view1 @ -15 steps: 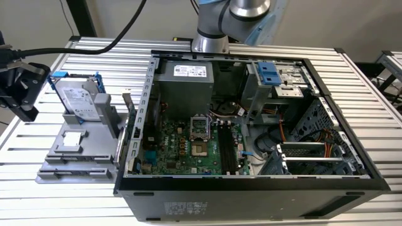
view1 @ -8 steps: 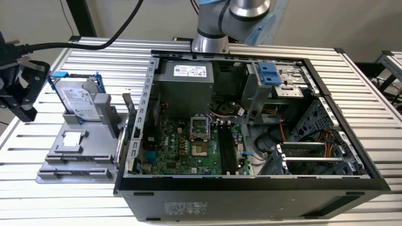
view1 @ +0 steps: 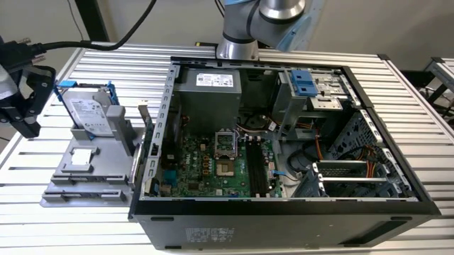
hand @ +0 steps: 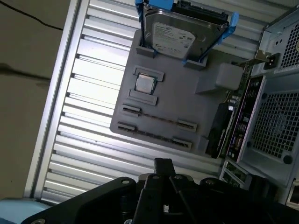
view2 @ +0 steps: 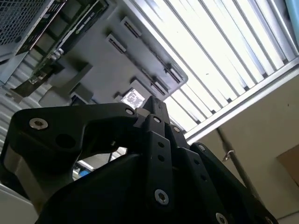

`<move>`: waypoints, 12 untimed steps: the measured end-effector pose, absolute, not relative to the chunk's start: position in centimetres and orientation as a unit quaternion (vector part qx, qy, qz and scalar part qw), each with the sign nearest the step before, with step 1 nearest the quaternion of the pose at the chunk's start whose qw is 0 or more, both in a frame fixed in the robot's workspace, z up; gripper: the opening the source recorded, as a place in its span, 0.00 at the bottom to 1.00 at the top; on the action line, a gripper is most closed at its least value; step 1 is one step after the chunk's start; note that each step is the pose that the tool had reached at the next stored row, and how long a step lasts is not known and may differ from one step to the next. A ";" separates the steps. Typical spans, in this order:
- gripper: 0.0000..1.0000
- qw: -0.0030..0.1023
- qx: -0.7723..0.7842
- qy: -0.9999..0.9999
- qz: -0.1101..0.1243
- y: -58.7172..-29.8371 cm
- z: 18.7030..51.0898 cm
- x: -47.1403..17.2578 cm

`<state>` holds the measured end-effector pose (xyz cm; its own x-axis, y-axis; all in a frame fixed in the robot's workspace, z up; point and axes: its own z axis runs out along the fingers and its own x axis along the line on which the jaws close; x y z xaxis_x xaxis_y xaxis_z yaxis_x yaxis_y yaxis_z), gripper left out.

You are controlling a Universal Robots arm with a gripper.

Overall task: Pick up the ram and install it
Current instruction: 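Pick up the ram and move it above insertion slot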

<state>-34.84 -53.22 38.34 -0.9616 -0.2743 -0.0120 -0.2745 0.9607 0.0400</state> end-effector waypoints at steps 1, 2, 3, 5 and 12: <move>0.00 0.003 -0.146 0.989 0.021 -53.2 38.3 -34.8; 0.00 0.003 -0.152 0.988 0.021 -53.2 38.3 -34.8; 0.00 0.003 -0.159 0.987 0.021 -53.2 38.3 -34.8; 0.00 0.002 -0.172 0.985 0.021 -53.2 38.3 -34.8; 0.00 0.001 -0.227 0.974 0.021 -53.2 38.3 -34.8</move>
